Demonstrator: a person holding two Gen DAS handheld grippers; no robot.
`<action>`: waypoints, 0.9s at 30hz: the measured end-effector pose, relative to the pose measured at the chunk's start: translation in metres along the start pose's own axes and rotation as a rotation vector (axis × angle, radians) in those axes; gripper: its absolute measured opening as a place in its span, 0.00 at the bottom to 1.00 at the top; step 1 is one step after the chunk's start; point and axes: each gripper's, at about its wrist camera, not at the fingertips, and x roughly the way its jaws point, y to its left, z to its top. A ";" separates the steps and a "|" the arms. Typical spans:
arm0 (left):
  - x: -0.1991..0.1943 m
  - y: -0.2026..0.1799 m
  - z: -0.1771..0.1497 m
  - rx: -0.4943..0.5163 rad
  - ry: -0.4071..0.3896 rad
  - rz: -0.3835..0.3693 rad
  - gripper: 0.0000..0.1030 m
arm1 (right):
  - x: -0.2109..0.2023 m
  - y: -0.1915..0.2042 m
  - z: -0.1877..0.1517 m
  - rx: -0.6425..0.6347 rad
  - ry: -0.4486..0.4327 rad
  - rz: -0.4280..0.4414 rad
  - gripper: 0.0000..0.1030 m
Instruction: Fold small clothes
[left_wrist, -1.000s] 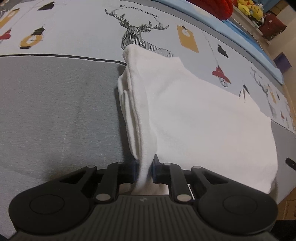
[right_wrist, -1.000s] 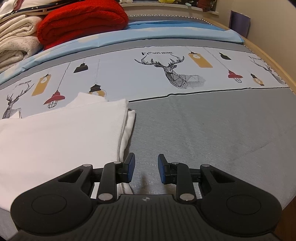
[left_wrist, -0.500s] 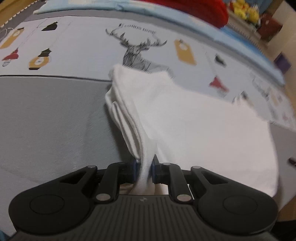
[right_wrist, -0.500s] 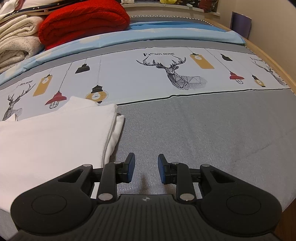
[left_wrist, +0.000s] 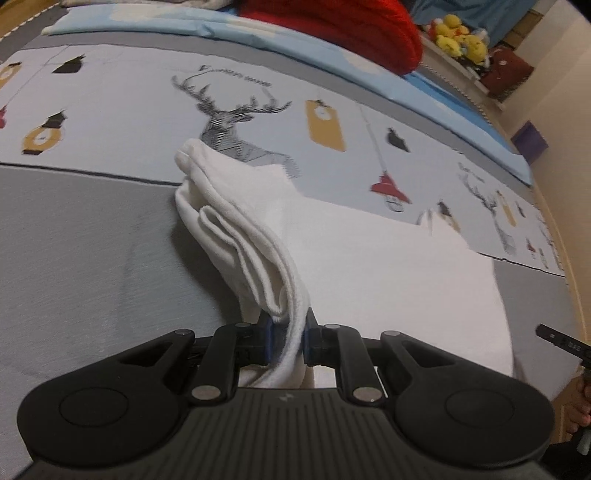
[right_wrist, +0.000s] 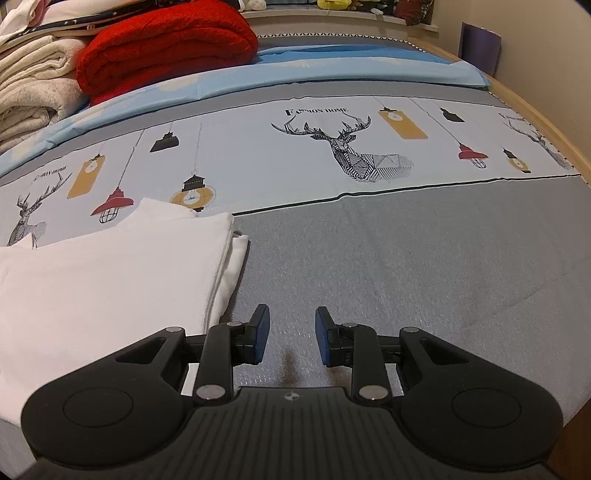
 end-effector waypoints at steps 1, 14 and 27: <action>0.000 -0.004 0.000 0.006 -0.004 -0.012 0.15 | -0.001 0.000 0.000 0.003 -0.003 0.002 0.27; 0.009 -0.088 -0.006 0.109 -0.056 -0.255 0.15 | -0.005 0.005 0.006 0.009 -0.030 0.030 0.27; 0.058 -0.190 -0.023 0.182 -0.008 -0.399 0.34 | -0.008 0.012 0.011 0.044 -0.071 0.067 0.27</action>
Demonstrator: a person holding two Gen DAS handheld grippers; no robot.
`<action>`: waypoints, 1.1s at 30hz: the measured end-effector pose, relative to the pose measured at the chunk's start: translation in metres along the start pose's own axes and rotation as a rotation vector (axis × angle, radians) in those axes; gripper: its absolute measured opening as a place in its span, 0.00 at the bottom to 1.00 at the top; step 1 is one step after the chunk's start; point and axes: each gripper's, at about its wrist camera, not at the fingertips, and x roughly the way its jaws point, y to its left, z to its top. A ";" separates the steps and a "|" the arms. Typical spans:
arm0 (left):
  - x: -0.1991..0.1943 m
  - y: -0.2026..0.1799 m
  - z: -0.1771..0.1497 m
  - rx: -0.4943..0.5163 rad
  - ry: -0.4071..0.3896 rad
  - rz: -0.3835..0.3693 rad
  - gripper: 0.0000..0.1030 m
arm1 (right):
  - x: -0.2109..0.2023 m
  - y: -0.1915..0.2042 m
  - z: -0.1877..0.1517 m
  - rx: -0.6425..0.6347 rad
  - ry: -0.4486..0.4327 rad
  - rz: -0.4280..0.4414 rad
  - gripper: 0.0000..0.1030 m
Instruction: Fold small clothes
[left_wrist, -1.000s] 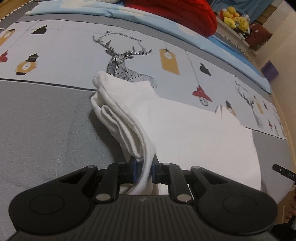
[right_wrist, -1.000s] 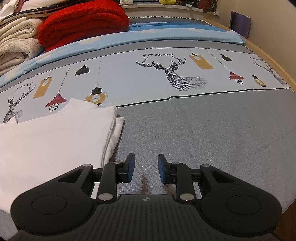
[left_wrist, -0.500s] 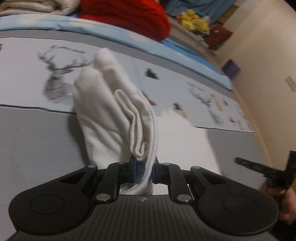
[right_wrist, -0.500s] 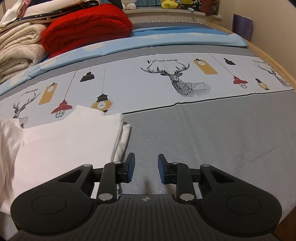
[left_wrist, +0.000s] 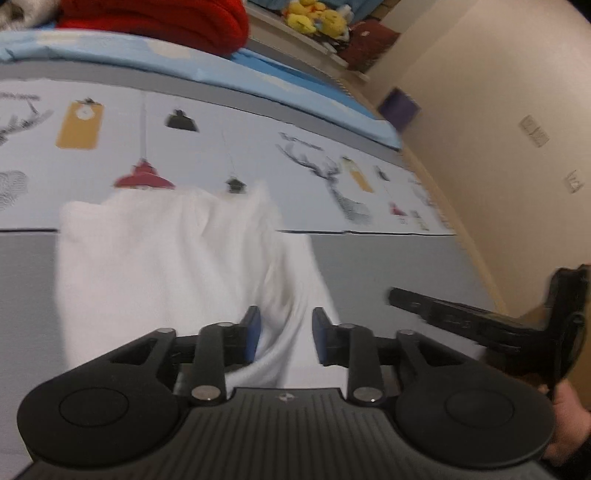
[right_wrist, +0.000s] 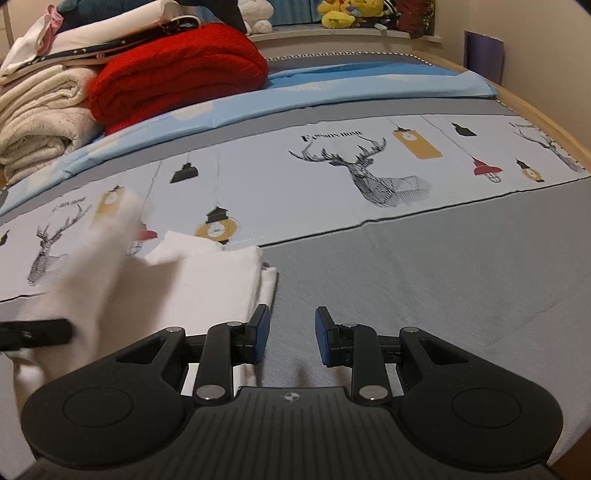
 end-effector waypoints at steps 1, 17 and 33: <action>-0.005 0.004 0.001 -0.008 -0.013 -0.011 0.35 | 0.000 0.002 0.000 -0.002 -0.003 0.011 0.27; -0.101 0.124 -0.008 -0.135 -0.007 0.365 0.35 | 0.015 0.064 0.002 0.020 0.032 0.216 0.27; -0.104 0.126 -0.013 -0.020 0.032 0.395 0.37 | 0.072 0.093 -0.013 0.119 0.285 0.204 0.49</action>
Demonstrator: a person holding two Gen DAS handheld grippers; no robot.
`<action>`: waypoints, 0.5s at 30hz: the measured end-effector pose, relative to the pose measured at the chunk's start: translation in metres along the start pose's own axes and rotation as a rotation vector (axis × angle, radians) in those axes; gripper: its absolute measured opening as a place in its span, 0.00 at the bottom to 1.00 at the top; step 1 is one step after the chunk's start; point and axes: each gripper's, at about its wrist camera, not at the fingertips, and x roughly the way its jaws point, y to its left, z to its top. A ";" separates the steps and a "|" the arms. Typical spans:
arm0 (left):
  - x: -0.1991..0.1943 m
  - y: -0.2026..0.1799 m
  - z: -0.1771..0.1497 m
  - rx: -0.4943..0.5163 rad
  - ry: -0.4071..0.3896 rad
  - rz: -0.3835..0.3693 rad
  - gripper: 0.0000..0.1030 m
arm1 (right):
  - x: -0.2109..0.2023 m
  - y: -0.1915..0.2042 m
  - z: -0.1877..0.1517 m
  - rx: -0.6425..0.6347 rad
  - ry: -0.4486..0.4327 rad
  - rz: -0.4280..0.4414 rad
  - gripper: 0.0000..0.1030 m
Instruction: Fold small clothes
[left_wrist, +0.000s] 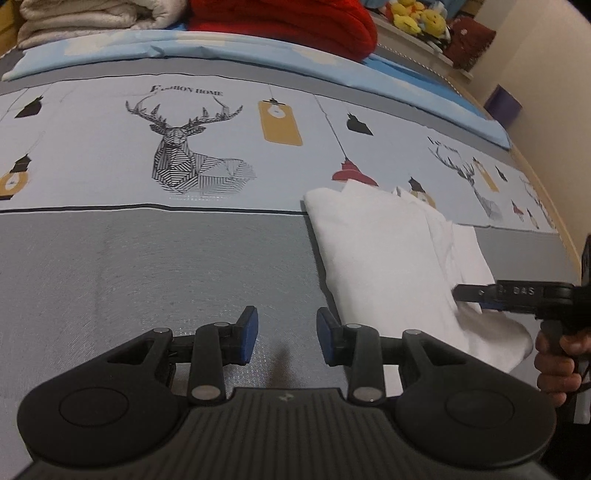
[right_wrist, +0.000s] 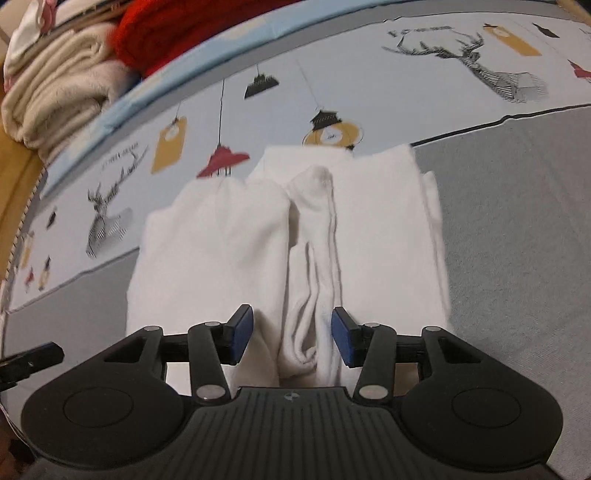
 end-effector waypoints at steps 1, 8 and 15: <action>0.000 -0.001 0.000 0.008 0.001 0.002 0.37 | 0.002 0.003 -0.001 -0.012 0.003 0.000 0.50; 0.001 0.003 0.002 0.009 -0.004 0.014 0.37 | 0.005 0.023 -0.006 -0.118 -0.008 -0.015 0.41; 0.002 -0.001 0.003 0.014 -0.006 0.015 0.37 | -0.012 0.025 -0.005 -0.187 -0.084 0.005 0.08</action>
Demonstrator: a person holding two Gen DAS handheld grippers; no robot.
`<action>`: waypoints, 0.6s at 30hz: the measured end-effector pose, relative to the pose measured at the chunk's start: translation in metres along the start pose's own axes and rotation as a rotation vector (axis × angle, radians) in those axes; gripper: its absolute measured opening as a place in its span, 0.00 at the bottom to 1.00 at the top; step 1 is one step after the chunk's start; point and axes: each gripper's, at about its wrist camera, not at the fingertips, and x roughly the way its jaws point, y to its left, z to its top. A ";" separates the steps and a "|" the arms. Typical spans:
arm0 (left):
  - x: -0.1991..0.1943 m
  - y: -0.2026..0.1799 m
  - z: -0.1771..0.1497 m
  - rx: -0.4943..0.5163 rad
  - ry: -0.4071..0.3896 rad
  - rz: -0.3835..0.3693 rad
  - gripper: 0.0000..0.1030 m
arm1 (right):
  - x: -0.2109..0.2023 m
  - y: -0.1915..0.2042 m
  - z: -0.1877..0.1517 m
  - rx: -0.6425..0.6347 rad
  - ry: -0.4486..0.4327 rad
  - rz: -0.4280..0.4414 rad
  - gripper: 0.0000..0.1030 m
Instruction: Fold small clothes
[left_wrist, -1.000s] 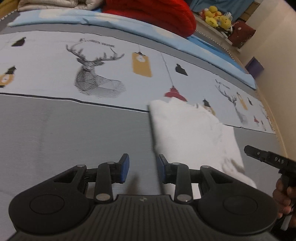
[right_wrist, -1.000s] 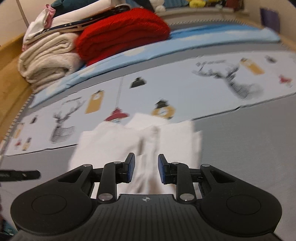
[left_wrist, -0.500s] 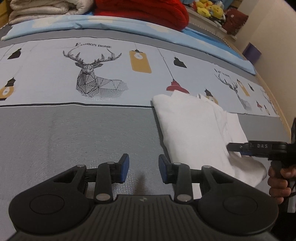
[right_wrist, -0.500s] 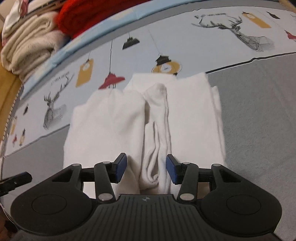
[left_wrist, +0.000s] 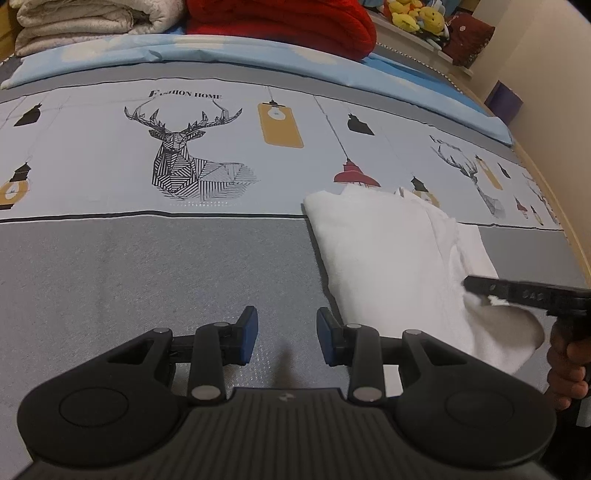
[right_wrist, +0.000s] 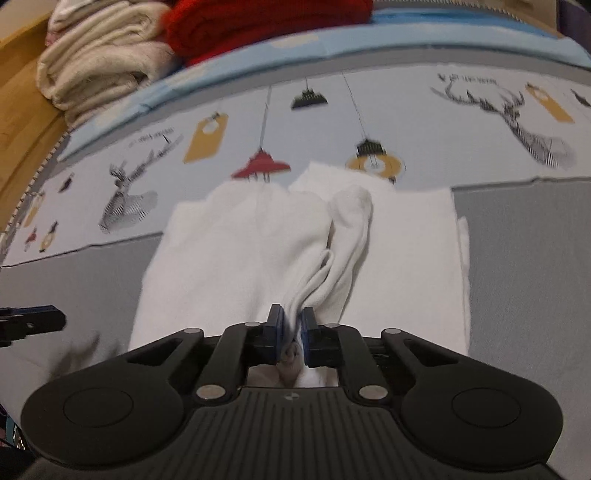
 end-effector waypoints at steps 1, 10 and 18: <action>0.000 -0.001 0.000 0.001 -0.001 0.000 0.37 | -0.006 -0.001 0.001 -0.004 -0.025 0.012 0.08; 0.005 -0.010 0.003 0.005 0.000 -0.004 0.37 | -0.089 -0.041 0.008 0.063 -0.358 0.186 0.03; 0.016 -0.025 0.006 0.028 0.012 -0.014 0.37 | -0.087 -0.095 0.000 0.004 -0.197 -0.106 0.03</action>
